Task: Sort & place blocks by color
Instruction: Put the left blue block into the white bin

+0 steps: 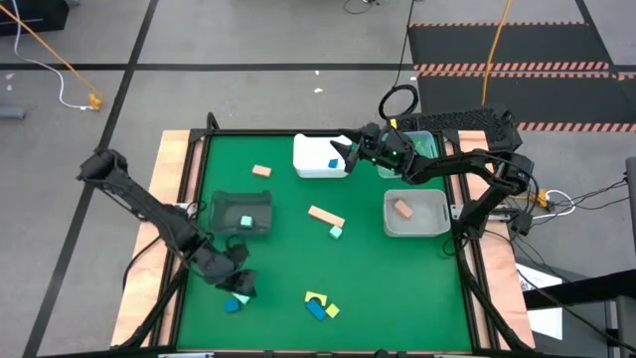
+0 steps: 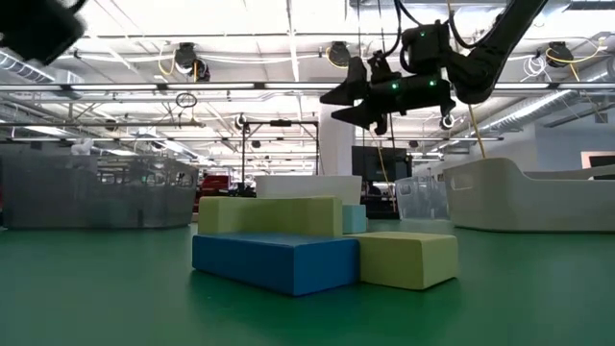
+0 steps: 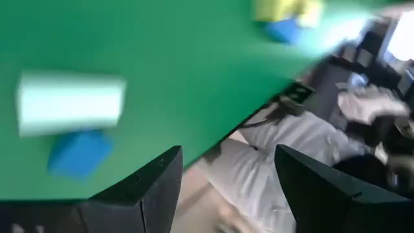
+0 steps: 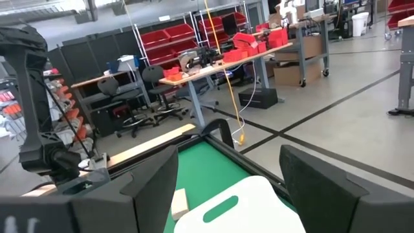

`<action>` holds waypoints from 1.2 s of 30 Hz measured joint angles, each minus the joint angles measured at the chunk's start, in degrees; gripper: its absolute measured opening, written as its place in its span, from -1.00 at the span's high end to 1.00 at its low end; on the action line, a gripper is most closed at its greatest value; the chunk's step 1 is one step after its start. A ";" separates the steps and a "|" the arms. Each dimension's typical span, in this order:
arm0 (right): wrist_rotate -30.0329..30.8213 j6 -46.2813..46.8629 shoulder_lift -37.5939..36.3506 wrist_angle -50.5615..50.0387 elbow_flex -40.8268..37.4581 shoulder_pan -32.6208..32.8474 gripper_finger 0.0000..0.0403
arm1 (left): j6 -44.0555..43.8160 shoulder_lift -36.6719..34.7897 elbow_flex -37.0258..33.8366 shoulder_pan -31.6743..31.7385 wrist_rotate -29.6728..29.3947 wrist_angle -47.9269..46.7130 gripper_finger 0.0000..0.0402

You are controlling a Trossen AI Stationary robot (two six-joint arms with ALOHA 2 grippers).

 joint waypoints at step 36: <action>0.24 -0.96 0.02 -9.89 0.00 0.02 -0.28 | 36.65 10.66 10.46 -4.60 1.38 -27.29 -0.22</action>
